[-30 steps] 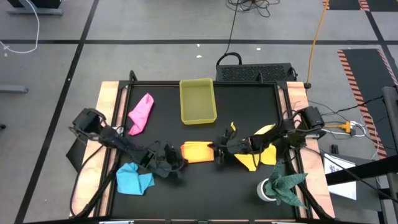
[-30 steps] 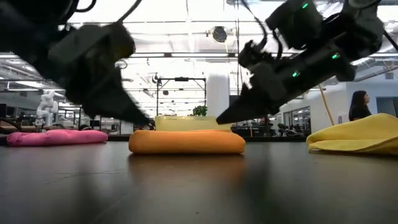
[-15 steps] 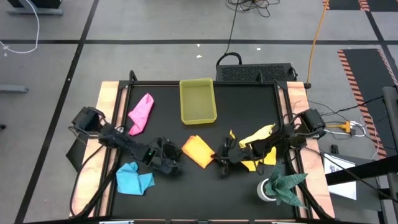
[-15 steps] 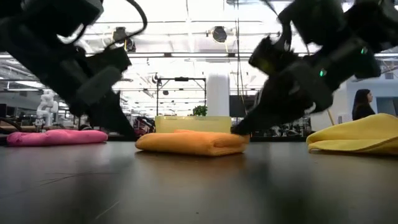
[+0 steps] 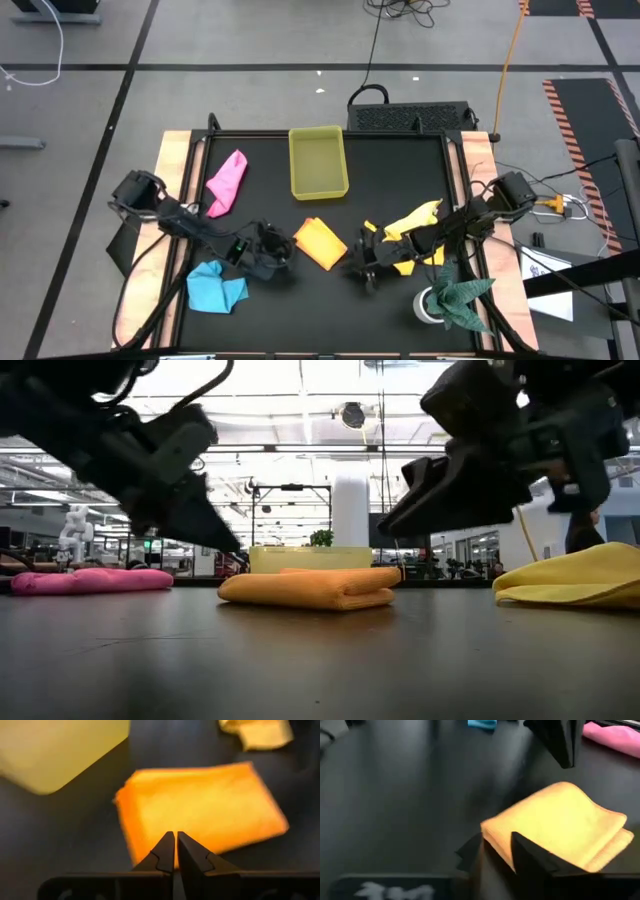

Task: Fold microfiber towels
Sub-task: Put the orange towel into the yellow bin

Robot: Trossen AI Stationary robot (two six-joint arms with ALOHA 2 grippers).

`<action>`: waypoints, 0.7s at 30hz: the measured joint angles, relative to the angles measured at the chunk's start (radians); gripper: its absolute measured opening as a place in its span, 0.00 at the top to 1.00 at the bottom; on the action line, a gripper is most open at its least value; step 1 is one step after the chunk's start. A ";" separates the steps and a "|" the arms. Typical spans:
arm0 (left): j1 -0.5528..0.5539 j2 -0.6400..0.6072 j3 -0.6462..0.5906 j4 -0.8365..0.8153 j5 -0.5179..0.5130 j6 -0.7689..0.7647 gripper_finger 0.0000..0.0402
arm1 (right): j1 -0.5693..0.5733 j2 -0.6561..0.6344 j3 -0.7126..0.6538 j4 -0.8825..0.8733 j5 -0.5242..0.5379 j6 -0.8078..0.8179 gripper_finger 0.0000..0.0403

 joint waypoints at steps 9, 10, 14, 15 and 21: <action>0.160 0.045 0.001 0.184 0.134 0.065 0.95 | -0.039 0.036 0.082 -0.136 -0.052 -0.281 0.50; 0.178 0.047 0.002 0.180 0.142 0.068 0.95 | -0.041 0.053 0.098 -0.149 -0.052 -0.311 0.50; 0.230 0.048 0.001 0.156 0.202 0.086 0.95 | -0.052 0.118 0.135 -0.175 -0.028 -0.424 0.50; 0.236 0.048 0.001 0.139 0.212 0.084 0.95 | -0.054 0.126 0.140 -0.172 -0.008 -0.447 0.51; 0.240 0.049 0.000 0.095 0.197 0.074 0.95 | -0.080 0.132 0.141 -0.193 0.027 -0.504 0.57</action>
